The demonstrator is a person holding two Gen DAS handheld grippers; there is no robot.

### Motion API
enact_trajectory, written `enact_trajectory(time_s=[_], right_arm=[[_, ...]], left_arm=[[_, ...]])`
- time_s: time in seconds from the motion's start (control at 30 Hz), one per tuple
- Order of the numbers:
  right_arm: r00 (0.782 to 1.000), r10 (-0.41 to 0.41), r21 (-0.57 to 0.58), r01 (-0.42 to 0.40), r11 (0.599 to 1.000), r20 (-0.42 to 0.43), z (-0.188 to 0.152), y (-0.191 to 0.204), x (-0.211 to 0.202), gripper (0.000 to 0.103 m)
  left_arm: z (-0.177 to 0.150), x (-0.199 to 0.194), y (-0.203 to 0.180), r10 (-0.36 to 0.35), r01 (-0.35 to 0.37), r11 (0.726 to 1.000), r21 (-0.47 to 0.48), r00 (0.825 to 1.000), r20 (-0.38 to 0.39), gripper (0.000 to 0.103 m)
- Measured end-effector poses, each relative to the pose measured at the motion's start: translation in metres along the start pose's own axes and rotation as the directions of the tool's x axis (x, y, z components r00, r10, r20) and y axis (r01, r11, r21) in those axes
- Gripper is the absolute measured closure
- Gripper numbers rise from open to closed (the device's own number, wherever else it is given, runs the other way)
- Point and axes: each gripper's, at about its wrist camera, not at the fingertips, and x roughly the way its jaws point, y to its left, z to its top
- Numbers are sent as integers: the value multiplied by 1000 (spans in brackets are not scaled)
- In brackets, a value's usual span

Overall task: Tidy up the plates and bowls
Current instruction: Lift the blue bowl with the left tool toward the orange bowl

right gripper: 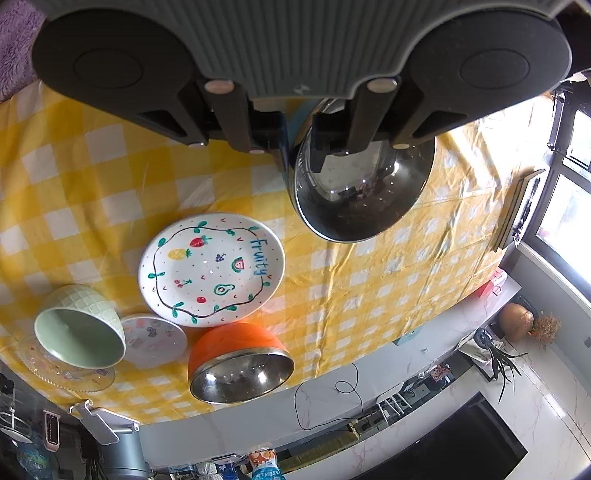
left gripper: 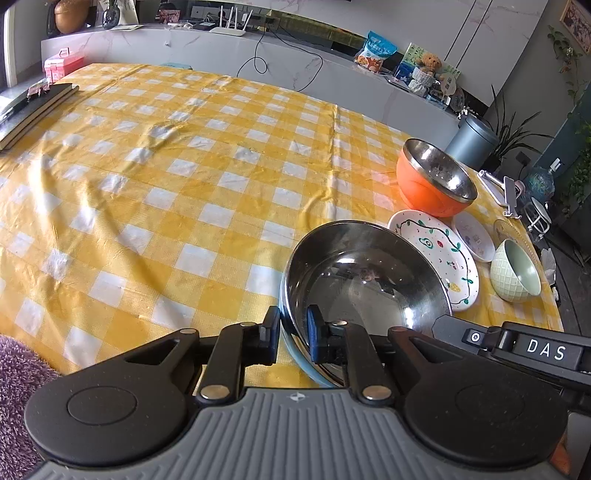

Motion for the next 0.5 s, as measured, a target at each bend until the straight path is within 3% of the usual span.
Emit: enact_trajectory(time_s=[0.07,0.1,0.3,0.5], right_arm=[[1000,1,10,-1,1000,4,0,-2,-2,73],[1000,0,11,-1,1000,13,1,-3,-4,70],[997,29,5,-29,1000,75,3,-3,-22,66],[988,10,-20,-6,1000,153,8,-5,-44,62]], left_arm=[[0,-2,3,-4,4,1000,-20,1000,3,71],[1,-4,5,-7,7,999,-33,1000,7,67],[9,-28,4,-10,14,999,-40,996,91,52],[21,-47,-18,-48,46,999,17,988,150,51]])
